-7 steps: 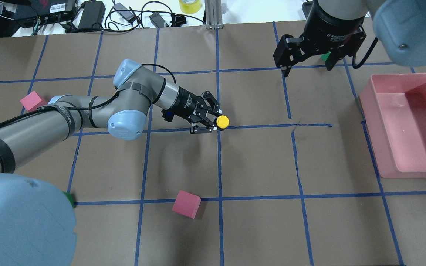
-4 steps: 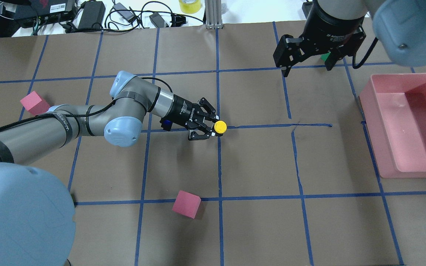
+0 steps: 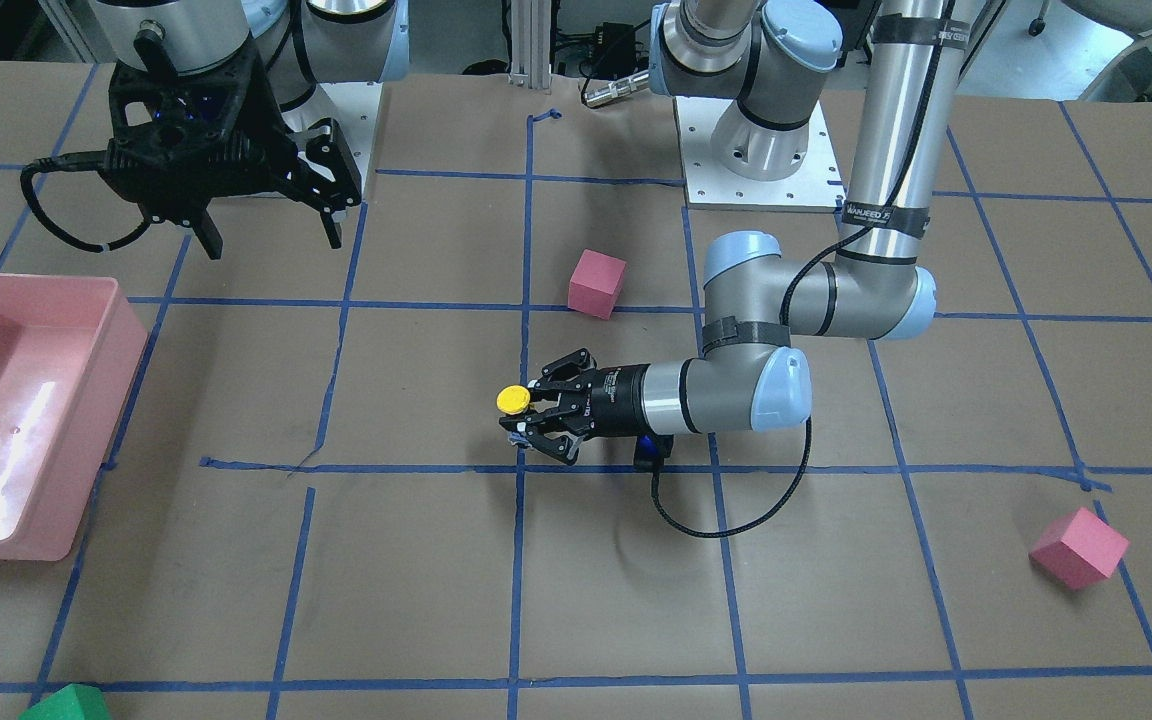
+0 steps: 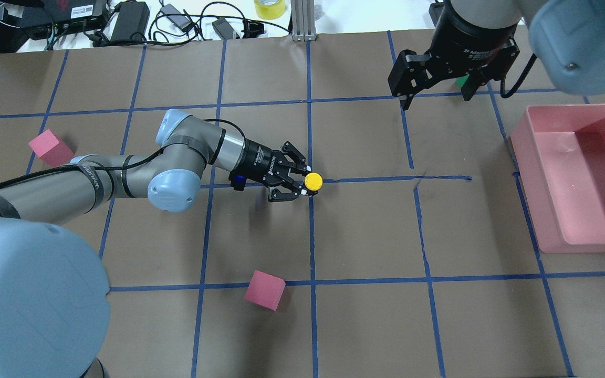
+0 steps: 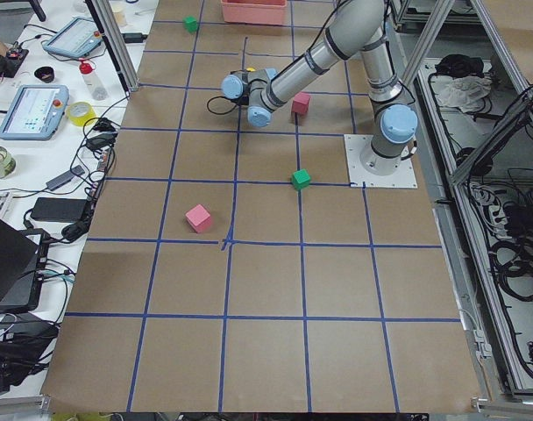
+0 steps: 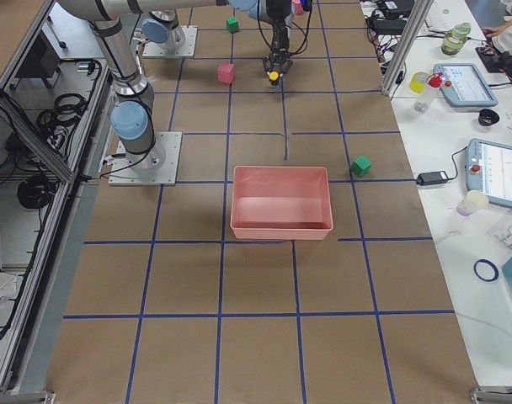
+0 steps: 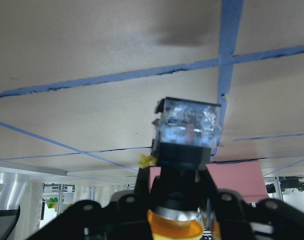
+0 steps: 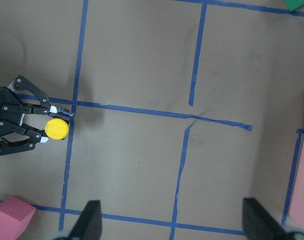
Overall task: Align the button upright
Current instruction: 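Lower the switch with the left gripper to stand on the table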
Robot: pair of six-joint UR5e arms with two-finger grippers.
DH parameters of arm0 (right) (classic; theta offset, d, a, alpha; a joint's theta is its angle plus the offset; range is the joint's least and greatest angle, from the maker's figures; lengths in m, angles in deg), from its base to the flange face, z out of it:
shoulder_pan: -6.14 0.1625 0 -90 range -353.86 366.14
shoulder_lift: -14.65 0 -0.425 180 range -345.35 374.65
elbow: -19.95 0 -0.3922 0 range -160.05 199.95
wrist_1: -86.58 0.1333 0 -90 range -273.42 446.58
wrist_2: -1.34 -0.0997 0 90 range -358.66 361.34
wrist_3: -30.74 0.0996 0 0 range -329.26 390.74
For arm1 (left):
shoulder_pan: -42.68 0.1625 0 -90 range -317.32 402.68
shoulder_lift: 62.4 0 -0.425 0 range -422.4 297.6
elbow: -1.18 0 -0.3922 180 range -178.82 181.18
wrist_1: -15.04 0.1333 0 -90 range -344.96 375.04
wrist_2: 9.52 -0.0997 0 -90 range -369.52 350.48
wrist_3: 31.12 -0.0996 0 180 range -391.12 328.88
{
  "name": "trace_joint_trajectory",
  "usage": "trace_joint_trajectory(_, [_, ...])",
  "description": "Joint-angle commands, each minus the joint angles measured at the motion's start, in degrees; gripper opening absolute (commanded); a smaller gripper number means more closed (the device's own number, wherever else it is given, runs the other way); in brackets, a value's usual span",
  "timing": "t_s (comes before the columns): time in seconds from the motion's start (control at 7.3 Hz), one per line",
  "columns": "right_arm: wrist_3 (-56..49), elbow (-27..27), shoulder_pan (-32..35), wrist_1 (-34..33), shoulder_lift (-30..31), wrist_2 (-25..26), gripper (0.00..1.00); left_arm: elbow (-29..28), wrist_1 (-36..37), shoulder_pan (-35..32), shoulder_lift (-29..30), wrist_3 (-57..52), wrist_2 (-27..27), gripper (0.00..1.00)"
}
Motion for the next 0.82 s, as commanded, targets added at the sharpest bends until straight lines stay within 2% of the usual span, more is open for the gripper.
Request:
trace_joint_trajectory(0.0, [-0.1,0.0,0.0,0.0,0.0,-0.1,1.00,0.0,-2.2,0.1,0.3,-0.4,0.2,0.00])
trace_joint_trajectory(0.14, [0.1,0.0,0.0,0.0,0.0,-0.1,1.00,0.1,-2.4,0.1,0.3,-1.1,-0.2,0.10])
trace_joint_trajectory(0.27, [0.1,0.0,0.0,0.0,0.0,-0.1,1.00,0.1,-3.9,0.1,0.4,-0.9,-0.1,0.11])
trace_joint_trajectory(0.41, [0.1,0.0,0.0,0.0,0.0,-0.2,1.00,0.1,-4.0,0.1,0.6,-0.7,-0.2,0.32])
trace_joint_trajectory(0.55, [0.1,0.0,0.0,0.0,0.0,-0.2,1.00,0.2,-4.2,0.1,0.8,-0.5,-0.7,0.72])
trace_joint_trajectory(0.68, [0.1,0.0,0.0,0.0,0.0,-0.2,1.00,0.1,-5.0,0.1,0.6,-0.2,-0.7,0.83])
